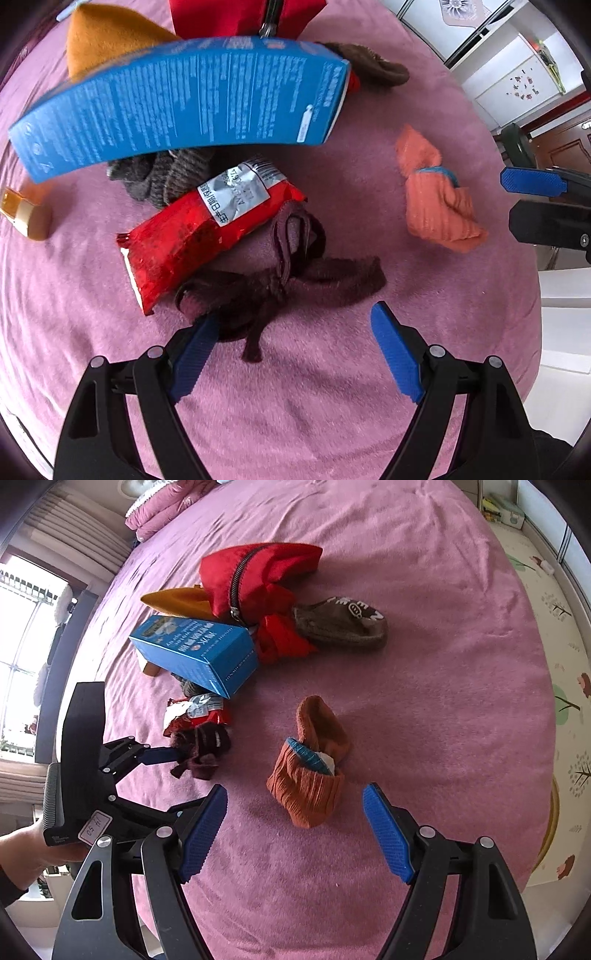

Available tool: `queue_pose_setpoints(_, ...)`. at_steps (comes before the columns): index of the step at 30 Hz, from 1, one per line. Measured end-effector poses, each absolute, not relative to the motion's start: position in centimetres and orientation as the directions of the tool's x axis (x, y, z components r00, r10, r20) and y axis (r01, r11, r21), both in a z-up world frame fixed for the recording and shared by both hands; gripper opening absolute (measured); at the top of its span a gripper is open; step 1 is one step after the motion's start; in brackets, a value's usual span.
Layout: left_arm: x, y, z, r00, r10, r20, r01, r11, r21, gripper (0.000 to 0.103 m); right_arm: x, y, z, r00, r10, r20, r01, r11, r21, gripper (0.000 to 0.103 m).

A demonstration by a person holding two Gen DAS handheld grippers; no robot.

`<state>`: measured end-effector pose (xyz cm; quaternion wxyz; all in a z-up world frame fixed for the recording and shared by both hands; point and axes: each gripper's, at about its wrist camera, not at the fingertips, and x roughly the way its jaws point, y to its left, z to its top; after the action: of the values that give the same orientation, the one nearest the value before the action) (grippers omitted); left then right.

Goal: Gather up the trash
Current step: 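Move both open tools back over the items on the bed, then grasp the dark brown strap with the left tool while the right tool grasps the orange sock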

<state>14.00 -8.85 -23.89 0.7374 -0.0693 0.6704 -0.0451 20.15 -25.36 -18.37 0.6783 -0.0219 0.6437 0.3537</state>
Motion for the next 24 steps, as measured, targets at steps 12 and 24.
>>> queue_pose_setpoints(12,14.8,-5.5,-24.6,0.097,-0.184,-0.978,-0.117,0.974,-0.195,0.037,21.3,-24.1,-20.8,-0.121,0.418,-0.9,-0.522,0.745,0.416,0.074)
queue_pose_setpoints(24,14.1,-5.5,-23.3,0.131,-0.21,-0.969,-0.147,0.963,-0.228,0.026,21.0,-23.3,-22.8,-0.126,0.343,-0.931,-0.566,0.746,0.352,0.04)
